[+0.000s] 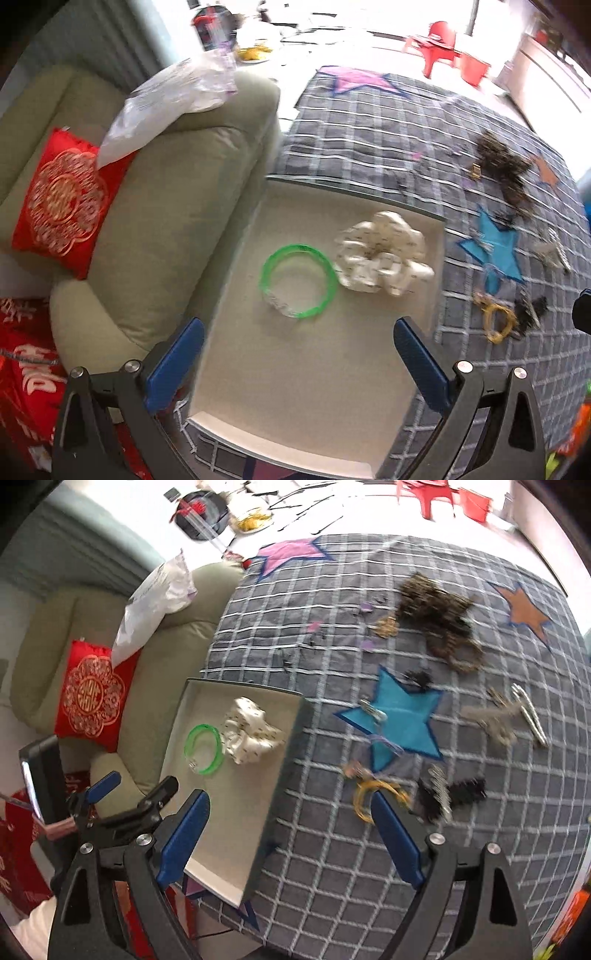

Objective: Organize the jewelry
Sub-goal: 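Move both tools back over the jewelry on the table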

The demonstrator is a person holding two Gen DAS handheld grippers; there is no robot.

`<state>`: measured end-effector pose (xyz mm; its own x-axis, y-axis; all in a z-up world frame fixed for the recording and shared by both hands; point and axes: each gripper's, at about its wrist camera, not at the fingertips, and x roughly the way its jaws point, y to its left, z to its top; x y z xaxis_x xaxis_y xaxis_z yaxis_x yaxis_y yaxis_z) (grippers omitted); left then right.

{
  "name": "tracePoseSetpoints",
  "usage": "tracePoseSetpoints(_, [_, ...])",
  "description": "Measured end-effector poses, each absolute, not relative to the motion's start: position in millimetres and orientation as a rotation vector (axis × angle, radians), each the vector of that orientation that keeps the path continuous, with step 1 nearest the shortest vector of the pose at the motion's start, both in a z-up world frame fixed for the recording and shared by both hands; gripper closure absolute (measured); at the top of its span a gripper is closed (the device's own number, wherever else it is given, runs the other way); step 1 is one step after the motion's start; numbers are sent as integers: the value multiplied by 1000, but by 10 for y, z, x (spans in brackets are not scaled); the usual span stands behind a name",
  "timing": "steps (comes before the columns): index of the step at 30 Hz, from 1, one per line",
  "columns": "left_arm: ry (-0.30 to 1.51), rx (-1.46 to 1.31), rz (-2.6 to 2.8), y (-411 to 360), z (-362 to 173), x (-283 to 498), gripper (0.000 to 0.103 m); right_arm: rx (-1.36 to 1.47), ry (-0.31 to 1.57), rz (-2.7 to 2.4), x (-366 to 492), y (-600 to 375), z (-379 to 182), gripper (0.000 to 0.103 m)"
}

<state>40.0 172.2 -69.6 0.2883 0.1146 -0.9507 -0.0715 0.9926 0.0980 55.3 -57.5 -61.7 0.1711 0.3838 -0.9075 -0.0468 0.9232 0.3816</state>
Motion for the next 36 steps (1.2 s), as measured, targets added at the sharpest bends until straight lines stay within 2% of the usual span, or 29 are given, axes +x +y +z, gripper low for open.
tracePoseSetpoints(19, [1251, 132, -19, 515, -434, 475, 0, 385, 1428, 76, 271, -2048, -886, 12])
tracePoseSetpoints(36, [1346, 28, -22, 31, -848, 756, 0, 370, 1452, -6, 460, -2889, -1308, 12])
